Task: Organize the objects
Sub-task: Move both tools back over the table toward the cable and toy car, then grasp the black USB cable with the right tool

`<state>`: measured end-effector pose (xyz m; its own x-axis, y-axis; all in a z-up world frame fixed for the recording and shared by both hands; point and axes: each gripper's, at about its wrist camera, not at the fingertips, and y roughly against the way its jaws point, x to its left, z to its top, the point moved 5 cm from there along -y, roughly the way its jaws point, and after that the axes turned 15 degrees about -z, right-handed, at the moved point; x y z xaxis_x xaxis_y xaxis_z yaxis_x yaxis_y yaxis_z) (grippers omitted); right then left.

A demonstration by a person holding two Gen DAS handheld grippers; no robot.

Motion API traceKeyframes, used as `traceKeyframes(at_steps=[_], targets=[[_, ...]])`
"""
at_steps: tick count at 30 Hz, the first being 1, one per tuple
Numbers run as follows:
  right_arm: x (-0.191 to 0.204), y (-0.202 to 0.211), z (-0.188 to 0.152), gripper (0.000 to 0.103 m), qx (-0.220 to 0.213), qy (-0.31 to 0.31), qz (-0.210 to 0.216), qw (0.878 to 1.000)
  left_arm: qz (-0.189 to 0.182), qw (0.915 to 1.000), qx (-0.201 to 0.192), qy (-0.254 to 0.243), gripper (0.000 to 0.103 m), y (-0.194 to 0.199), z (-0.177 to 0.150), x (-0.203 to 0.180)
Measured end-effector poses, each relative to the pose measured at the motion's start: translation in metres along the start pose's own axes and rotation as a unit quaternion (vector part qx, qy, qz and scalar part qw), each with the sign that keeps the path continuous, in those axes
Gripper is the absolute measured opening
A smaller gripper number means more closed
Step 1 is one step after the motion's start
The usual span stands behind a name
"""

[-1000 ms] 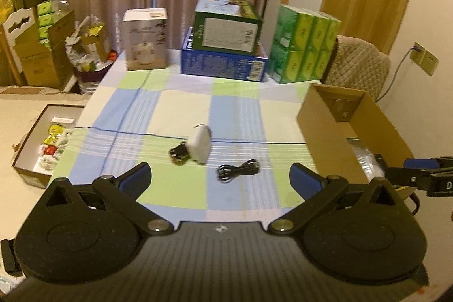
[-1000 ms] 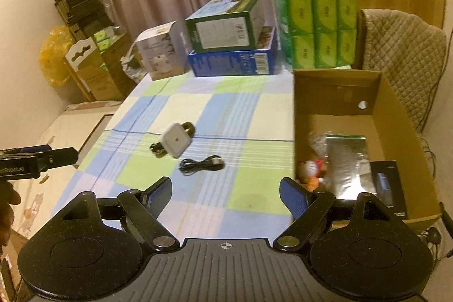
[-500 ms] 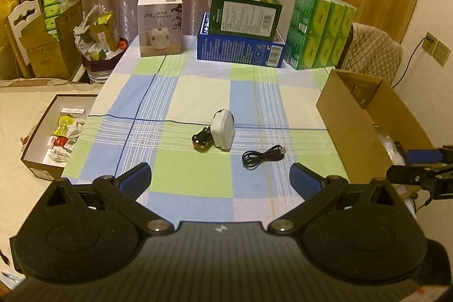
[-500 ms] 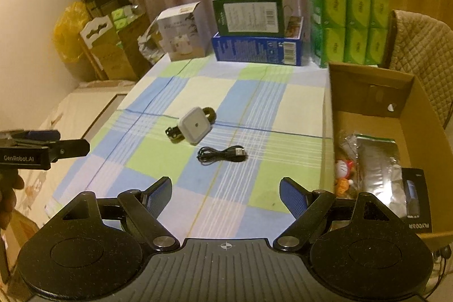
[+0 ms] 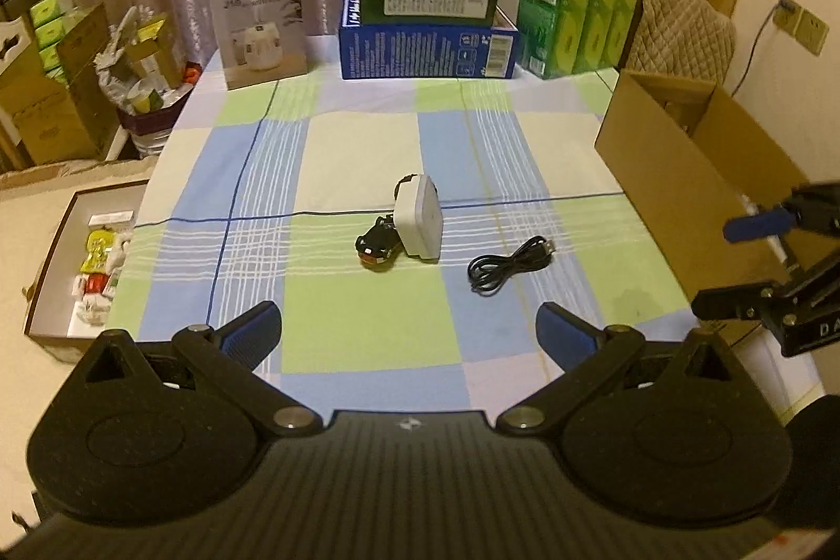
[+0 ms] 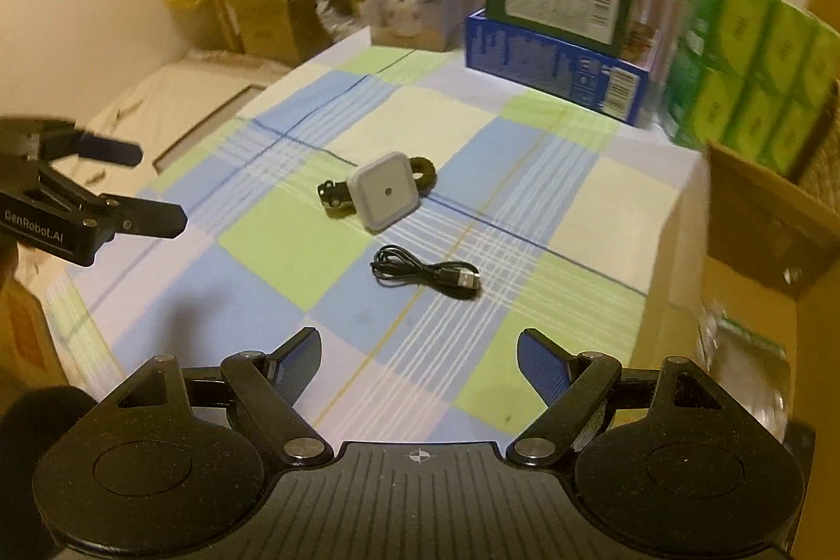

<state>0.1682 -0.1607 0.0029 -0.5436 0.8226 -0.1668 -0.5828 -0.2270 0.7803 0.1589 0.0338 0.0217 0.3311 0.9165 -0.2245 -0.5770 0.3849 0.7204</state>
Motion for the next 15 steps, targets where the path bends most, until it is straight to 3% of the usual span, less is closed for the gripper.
traceKeyframes(at_steps=[9,15], targets=[[0.018,-0.070,0.018,0.062,0.020,0.078,0.015,0.997,-0.008,0.9989,0.028,-0.036,0.097,-0.044,0.004,0.024],[0.033,-0.115,0.026,0.046,0.039,0.143,0.029,0.989,-0.021,0.9969,0.046,-0.060,0.095,-0.078,0.006,0.038]])
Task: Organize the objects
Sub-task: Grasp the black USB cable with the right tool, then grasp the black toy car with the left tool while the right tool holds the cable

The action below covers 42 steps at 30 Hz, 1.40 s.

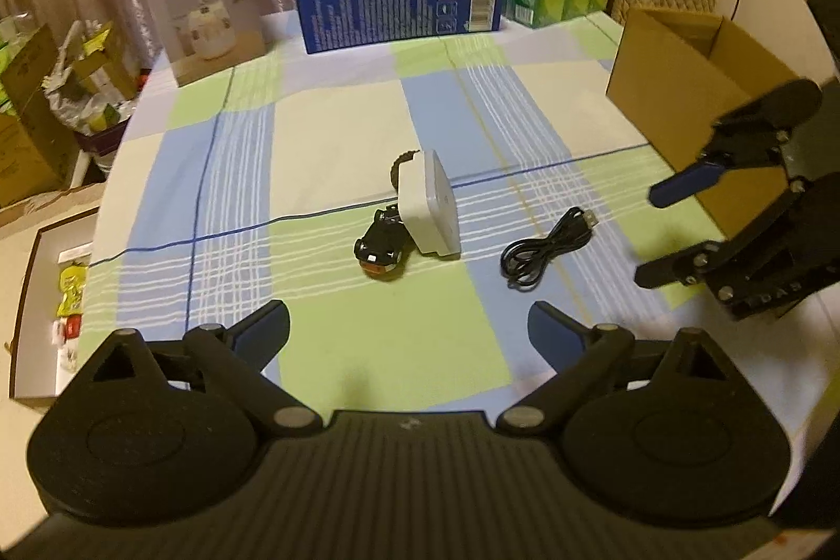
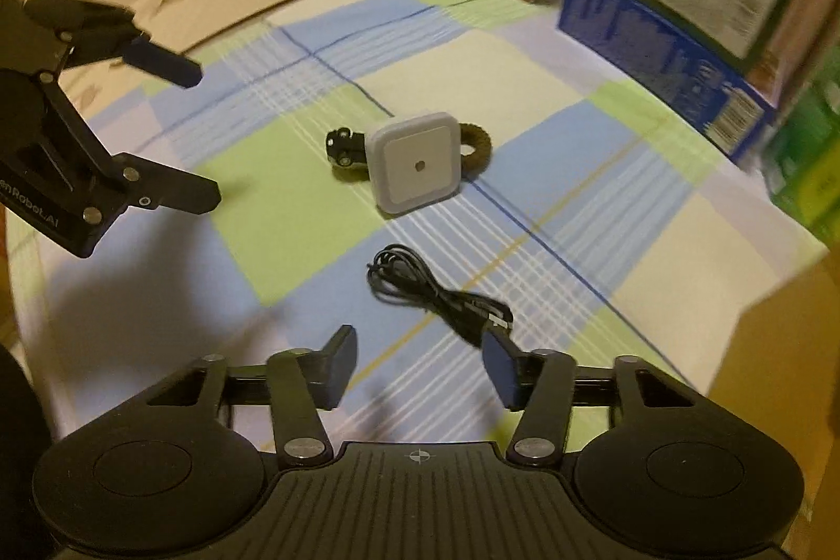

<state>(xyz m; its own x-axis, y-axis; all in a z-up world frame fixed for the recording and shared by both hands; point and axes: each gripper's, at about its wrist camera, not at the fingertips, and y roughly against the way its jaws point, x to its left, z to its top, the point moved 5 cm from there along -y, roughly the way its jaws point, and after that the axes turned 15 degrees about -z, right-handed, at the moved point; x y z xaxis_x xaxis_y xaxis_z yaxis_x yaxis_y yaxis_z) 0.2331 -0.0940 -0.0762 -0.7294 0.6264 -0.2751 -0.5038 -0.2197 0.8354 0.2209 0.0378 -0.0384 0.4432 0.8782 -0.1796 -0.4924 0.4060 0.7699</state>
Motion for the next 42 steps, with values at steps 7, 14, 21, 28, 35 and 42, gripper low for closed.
traceKeyframes(at_steps=[7,14,21,28,35,42], targets=[[0.003,-0.041,0.012,0.038,0.010,0.055,0.018,0.998,-0.013,0.9994,0.021,-0.024,0.092,-0.032,0.002,0.016],[0.013,-0.063,0.019,0.037,0.009,0.115,0.017,0.993,-0.017,0.9991,0.026,-0.029,0.091,-0.049,0.005,0.032],[0.012,-0.073,0.017,0.019,0.032,0.106,0.013,0.994,-0.024,0.9990,0.024,-0.029,0.091,-0.057,0.008,0.038],[-0.013,-0.067,0.001,0.011,0.076,-0.102,0.012,0.992,-0.025,0.9988,0.023,-0.035,0.081,-0.070,0.013,0.044],[-0.018,-0.057,-0.010,0.011,0.082,-0.260,0.001,0.962,-0.028,0.9974,0.030,-0.059,0.068,-0.091,0.019,0.050],[-0.012,-0.051,-0.010,0.011,0.064,-0.279,-0.005,0.958,-0.038,0.9952,0.042,-0.080,0.045,-0.107,0.020,0.051]])
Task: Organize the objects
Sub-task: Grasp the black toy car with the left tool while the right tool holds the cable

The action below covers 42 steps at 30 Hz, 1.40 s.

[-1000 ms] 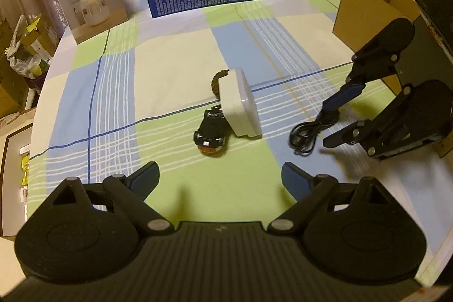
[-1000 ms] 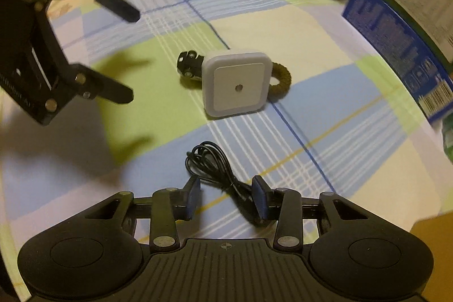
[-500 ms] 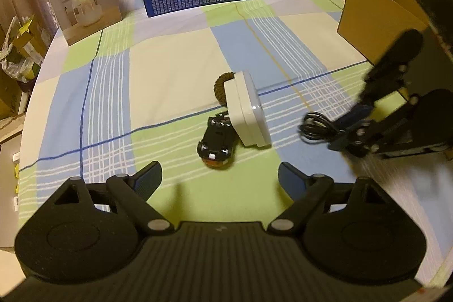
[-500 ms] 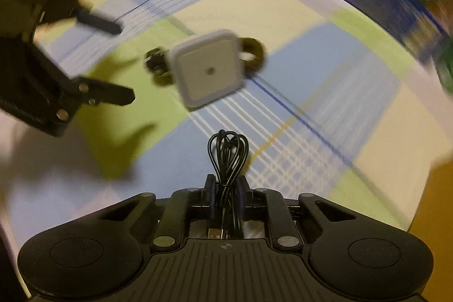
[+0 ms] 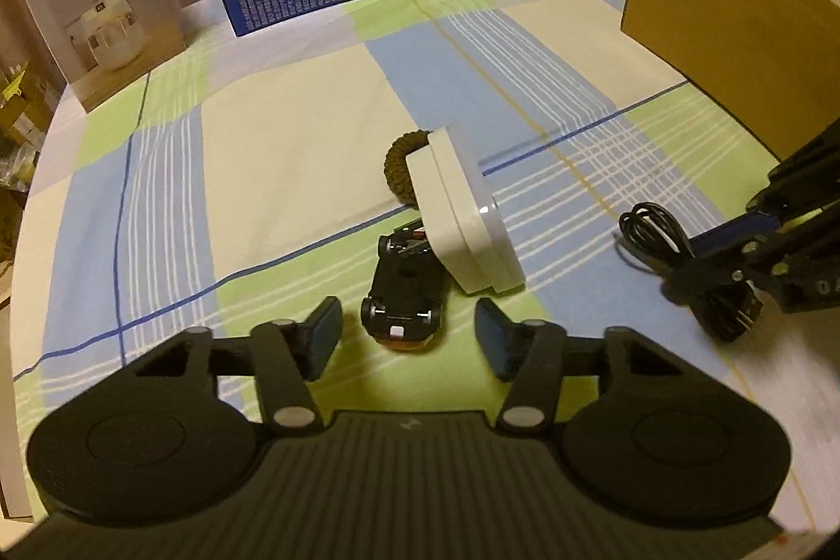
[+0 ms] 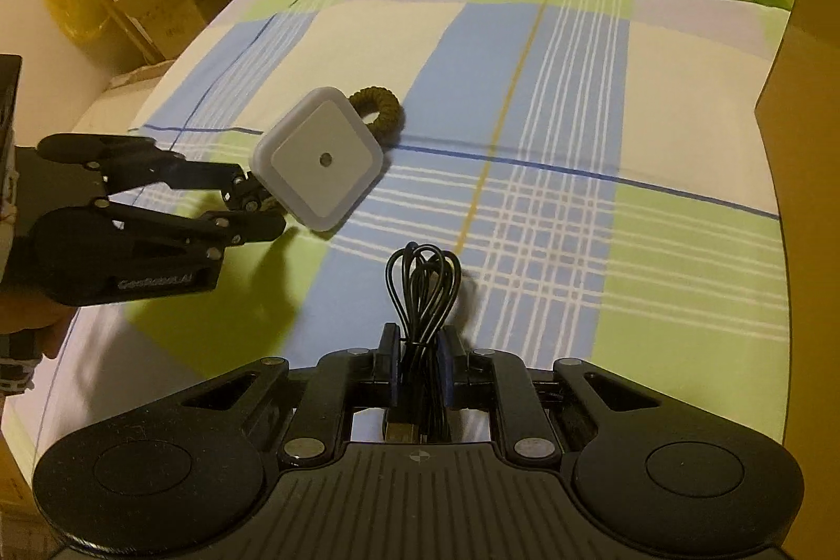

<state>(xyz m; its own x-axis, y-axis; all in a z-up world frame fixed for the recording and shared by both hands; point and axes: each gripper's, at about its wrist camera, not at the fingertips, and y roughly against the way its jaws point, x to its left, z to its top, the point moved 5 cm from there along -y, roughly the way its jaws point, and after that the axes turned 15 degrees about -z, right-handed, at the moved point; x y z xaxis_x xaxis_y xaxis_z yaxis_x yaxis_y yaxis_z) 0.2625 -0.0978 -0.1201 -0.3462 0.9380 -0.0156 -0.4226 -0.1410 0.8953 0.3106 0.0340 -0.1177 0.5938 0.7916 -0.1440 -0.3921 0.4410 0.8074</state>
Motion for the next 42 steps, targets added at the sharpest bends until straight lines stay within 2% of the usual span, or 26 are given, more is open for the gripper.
traceKeyframes(at_steps=[4,11,17,21,27,30,42], targets=[[-0.004,-0.003,-0.003,0.011,0.000,-0.006,0.001,1.000,-0.003,0.9999,-0.004,0.016,0.027,-0.003,-0.001,0.000],[-0.008,0.006,-0.014,0.011,-0.003,-0.010,-0.010,1.000,0.002,0.9987,0.006,0.051,0.027,0.010,-0.017,-0.013],[-0.005,0.014,-0.024,0.011,-0.002,-0.012,-0.006,1.000,0.007,0.9959,-0.008,0.090,0.027,0.031,-0.046,-0.025],[-0.001,0.014,-0.027,0.011,-0.001,-0.013,-0.006,1.000,0.021,0.9947,-0.017,0.099,0.027,0.037,-0.053,-0.028],[-0.002,0.013,-0.026,0.011,-0.004,-0.016,-0.007,1.000,0.021,0.9939,-0.024,0.105,0.033,0.038,-0.047,-0.027],[-0.003,0.012,-0.025,0.011,-0.005,-0.017,-0.007,1.000,0.024,0.9940,-0.029,0.103,0.040,0.034,-0.043,-0.026],[-0.005,0.012,-0.021,0.011,-0.006,-0.023,-0.003,1.000,0.029,0.9949,0.004,0.097,0.038,0.021,-0.032,-0.021]])
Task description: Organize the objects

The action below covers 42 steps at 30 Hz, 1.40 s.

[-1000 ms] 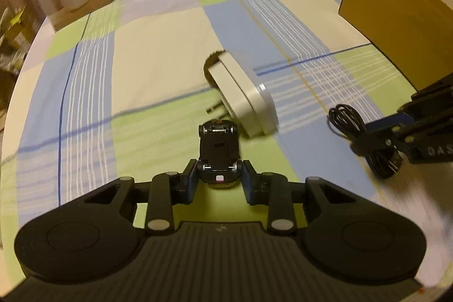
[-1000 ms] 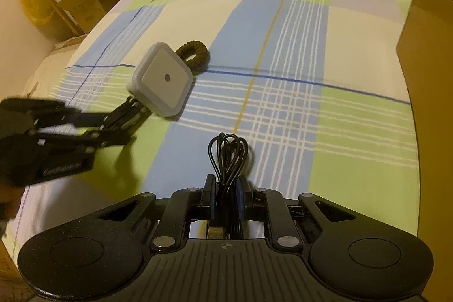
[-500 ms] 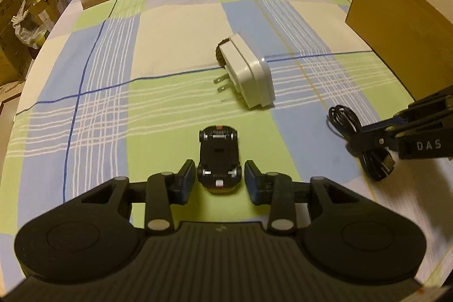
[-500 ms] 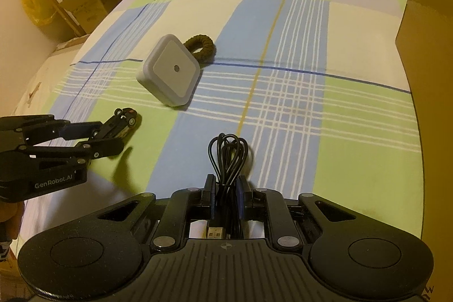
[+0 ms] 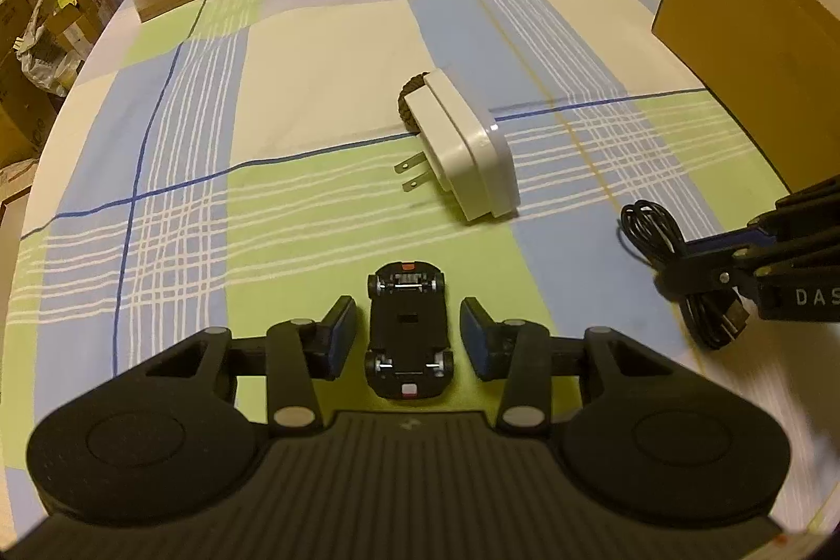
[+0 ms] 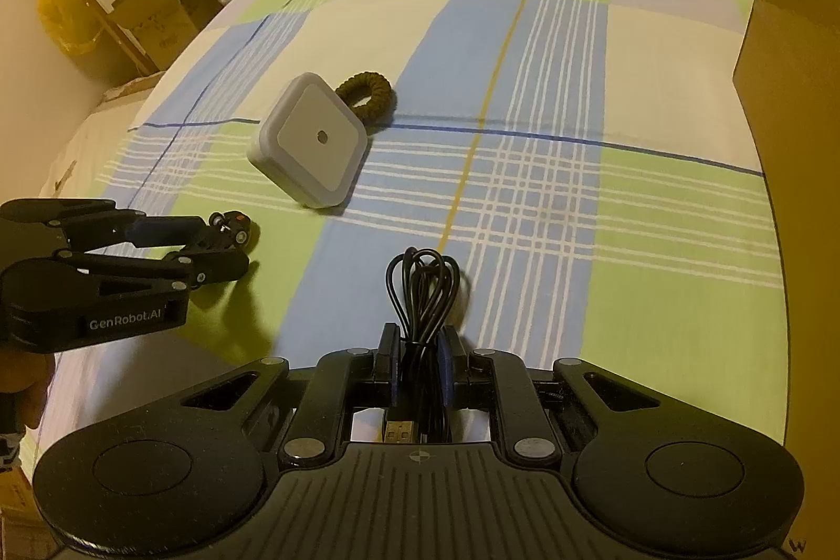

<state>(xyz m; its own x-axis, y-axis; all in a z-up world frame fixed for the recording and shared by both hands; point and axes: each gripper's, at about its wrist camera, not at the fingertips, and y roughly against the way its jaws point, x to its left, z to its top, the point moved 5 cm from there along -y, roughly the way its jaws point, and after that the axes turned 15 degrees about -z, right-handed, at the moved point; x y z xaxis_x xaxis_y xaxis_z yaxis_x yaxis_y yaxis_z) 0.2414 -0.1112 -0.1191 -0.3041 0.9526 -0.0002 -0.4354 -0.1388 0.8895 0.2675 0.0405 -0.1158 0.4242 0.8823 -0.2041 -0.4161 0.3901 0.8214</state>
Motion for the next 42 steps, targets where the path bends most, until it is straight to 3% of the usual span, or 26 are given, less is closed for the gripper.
traceKeyframes(at_steps=[4,7,18,24,42], targets=[[0.000,0.001,0.000,0.011,-0.001,-0.004,0.002,1.000,0.000,0.9999,0.010,0.007,0.037,-0.001,0.004,0.002],[-0.002,0.002,0.001,0.011,-0.002,-0.010,0.005,1.000,-0.006,0.9997,0.016,0.016,0.026,-0.003,0.005,0.005],[-0.006,0.010,0.002,0.011,-0.017,-0.029,0.011,0.999,-0.003,0.9991,0.004,0.042,0.026,0.016,-0.003,-0.011],[-0.018,0.031,0.000,0.011,-0.030,-0.070,0.023,0.997,-0.009,0.9986,-0.012,0.050,0.026,0.036,-0.004,-0.033],[-0.070,0.166,-0.028,0.011,-0.093,-0.121,-0.006,0.988,-0.039,0.9914,-0.097,0.079,0.026,0.124,0.006,-0.135]])
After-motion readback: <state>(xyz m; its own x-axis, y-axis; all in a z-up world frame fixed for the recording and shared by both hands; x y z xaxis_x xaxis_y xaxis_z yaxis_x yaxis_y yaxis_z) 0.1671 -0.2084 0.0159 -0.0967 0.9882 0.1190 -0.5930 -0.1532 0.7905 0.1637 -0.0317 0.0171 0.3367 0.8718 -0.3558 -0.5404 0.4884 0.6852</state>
